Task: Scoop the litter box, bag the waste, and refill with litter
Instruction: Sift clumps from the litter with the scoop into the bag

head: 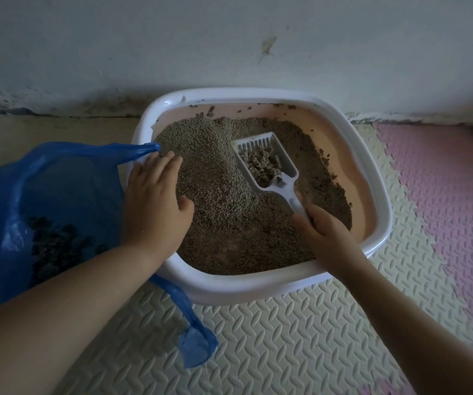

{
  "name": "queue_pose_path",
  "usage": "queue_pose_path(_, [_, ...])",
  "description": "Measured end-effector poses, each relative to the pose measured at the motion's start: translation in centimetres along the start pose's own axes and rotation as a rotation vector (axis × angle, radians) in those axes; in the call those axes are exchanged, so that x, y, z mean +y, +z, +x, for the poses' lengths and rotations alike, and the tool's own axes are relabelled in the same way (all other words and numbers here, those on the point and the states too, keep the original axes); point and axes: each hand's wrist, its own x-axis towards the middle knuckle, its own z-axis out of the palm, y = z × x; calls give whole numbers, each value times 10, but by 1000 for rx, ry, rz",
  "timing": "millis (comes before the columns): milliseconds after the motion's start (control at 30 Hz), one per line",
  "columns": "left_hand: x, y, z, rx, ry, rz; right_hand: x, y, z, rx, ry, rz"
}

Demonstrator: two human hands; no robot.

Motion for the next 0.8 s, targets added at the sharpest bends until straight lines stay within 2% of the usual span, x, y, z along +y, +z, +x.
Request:
queue_pose_path(400, [-1, 1, 1, -12, -2, -2, -1, 0, 0, -41, 3, -101])
queue_pose_path(800, [0, -3, -2, -6, -5, -51, -12, -4, -6, -46, 2, -82])
